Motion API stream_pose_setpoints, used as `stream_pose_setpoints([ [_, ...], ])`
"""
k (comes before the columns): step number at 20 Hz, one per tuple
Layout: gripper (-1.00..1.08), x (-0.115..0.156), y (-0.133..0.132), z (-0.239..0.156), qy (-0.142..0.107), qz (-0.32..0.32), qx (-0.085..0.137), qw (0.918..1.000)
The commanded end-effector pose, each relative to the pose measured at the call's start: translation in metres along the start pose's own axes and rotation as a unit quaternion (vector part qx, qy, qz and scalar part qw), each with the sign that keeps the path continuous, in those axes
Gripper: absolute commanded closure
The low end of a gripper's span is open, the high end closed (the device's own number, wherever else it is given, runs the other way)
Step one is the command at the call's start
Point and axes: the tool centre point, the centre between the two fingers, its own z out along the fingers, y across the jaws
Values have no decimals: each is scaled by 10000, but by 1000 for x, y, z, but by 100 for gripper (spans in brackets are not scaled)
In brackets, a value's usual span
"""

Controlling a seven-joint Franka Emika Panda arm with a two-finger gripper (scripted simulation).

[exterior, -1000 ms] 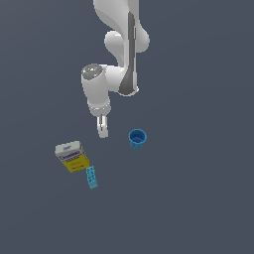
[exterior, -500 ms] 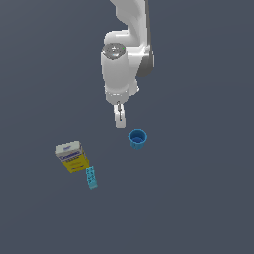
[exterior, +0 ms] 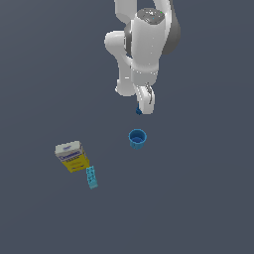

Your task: Pick up a designated object from a clutter of objects.

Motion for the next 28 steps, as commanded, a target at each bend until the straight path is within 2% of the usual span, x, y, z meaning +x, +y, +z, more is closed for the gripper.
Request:
stream_pose_setpoints([
  [1, 108, -24, -2, -20, 2, 1, -3, 10000],
  [10, 108, -110, -16, -90, -23, -8, -3, 10000],
  [15, 108, -146, -23, -120, -32, -8, -3, 10000],
  [21, 108, -172, -29, -141, -38, -7, -2, 10000],
  [28, 108, -182, -33, -150, -39, -5, -1, 10000],
])
